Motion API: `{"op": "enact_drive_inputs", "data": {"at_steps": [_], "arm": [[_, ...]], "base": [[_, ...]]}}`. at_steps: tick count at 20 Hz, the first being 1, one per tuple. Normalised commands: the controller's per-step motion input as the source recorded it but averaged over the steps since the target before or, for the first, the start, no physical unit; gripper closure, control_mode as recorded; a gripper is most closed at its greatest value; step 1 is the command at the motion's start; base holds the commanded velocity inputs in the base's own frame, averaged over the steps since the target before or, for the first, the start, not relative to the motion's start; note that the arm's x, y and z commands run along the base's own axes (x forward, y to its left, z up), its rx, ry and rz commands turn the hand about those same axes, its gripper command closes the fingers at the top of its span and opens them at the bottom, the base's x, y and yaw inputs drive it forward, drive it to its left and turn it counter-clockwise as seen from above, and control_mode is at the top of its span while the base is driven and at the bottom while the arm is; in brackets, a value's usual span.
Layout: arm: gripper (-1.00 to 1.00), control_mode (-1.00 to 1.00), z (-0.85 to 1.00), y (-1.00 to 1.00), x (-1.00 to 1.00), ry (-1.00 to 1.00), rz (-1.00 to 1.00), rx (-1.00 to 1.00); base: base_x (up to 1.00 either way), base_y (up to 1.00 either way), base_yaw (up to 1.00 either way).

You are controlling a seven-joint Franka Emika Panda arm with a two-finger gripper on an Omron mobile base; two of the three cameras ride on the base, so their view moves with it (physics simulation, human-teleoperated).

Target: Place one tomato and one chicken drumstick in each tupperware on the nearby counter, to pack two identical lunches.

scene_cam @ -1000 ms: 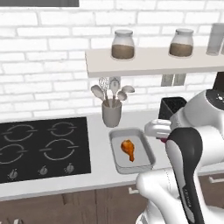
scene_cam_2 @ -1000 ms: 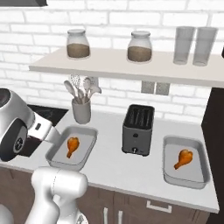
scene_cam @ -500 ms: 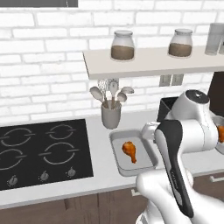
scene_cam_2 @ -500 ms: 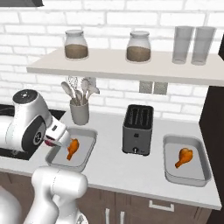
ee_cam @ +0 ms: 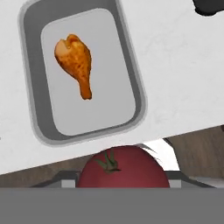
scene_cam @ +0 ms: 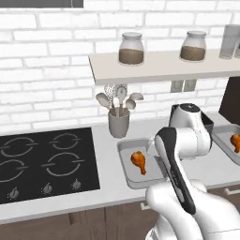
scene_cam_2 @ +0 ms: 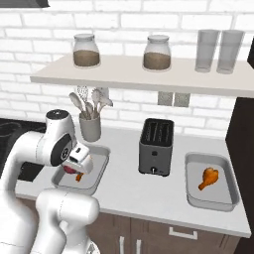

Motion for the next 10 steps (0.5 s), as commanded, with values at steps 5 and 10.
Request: {"op": "enact_drive_inputs", "data": {"at_steps": [5, 10], "arm": [[1.0, -1.0, -0.65, 0.0, 0.74, 0.15, 0.0, -0.02], [1.0, -1.0, -0.64, 0.0, 0.53, 0.06, 0.0, -0.01]], "base": [[0.0, 0.0, 0.0], [0.0, 0.0, 0.0]]}}
